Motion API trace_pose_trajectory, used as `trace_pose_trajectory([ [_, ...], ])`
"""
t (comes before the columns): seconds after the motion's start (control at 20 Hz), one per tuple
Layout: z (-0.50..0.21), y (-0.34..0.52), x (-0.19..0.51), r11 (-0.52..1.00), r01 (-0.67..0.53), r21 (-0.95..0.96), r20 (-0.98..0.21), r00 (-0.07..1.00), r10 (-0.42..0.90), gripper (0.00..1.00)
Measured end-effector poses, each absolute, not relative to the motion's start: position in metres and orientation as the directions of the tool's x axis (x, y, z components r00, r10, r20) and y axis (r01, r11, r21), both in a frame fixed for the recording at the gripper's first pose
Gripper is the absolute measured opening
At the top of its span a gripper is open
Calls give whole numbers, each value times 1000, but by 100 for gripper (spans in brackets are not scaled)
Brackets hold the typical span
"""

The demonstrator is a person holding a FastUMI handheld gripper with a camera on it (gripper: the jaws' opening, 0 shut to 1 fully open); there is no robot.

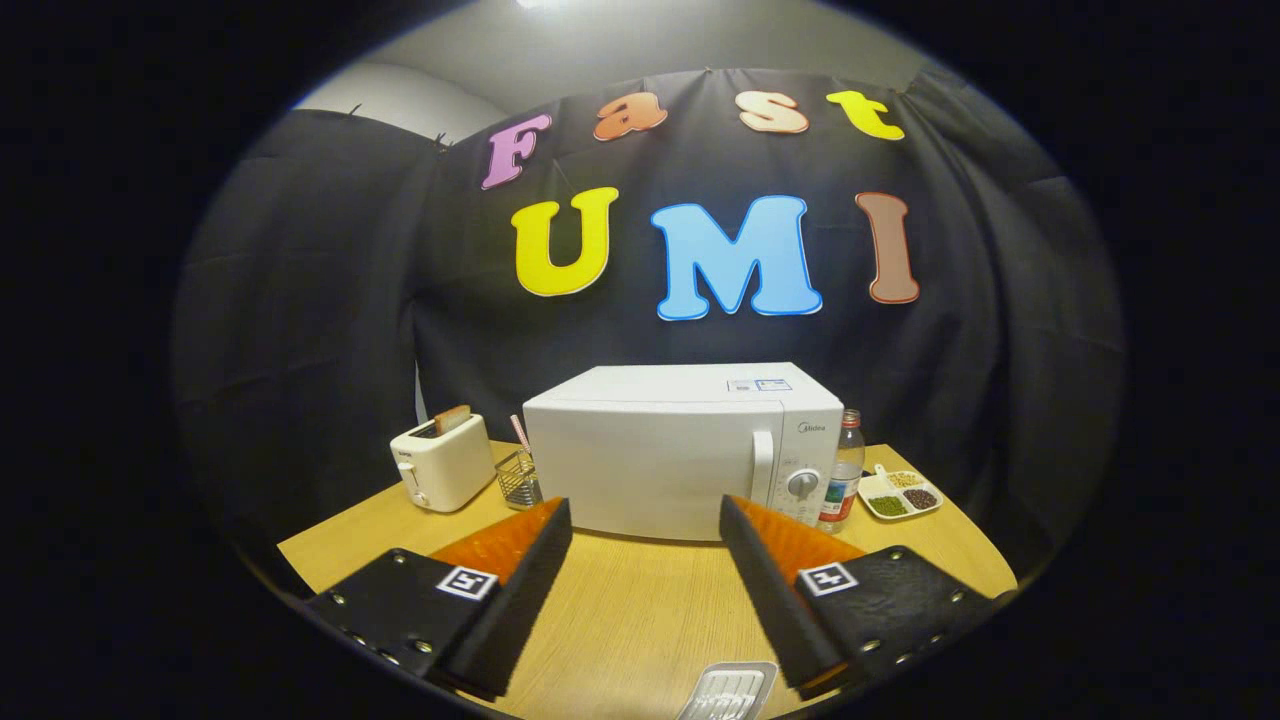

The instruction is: Open the microwave, put the food inside, and close the microwave door.

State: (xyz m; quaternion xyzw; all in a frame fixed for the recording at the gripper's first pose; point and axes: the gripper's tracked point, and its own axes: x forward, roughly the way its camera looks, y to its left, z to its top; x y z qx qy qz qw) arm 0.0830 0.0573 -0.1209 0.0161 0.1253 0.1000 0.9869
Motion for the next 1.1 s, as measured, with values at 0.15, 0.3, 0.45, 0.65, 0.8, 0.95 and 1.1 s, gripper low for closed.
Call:
trace_pose_trajectory([
  [0.15, -113, 49, 61, 984, -167, 58, -218, 960, 175, 99],
  [0.3, -104, 41, 37, 987, -150, 52, -199, 967, 157, 99],
  [0.45, -94, 34, 22, 989, -137, 53, -187, 972, 145, 99],
  [0.65, -93, 28, 5, 990, -127, 67, -186, 973, 137, 99],
  [0.8, -90, 24, 0, 990, -126, 58, -179, 975, 135, 99],
  [0.95, -88, 20, -1, 991, -120, 64, -176, 976, 129, 99],
  [1.1, -83, 12, 0, 991, -111, 68, -165, 979, 121, 99],
])
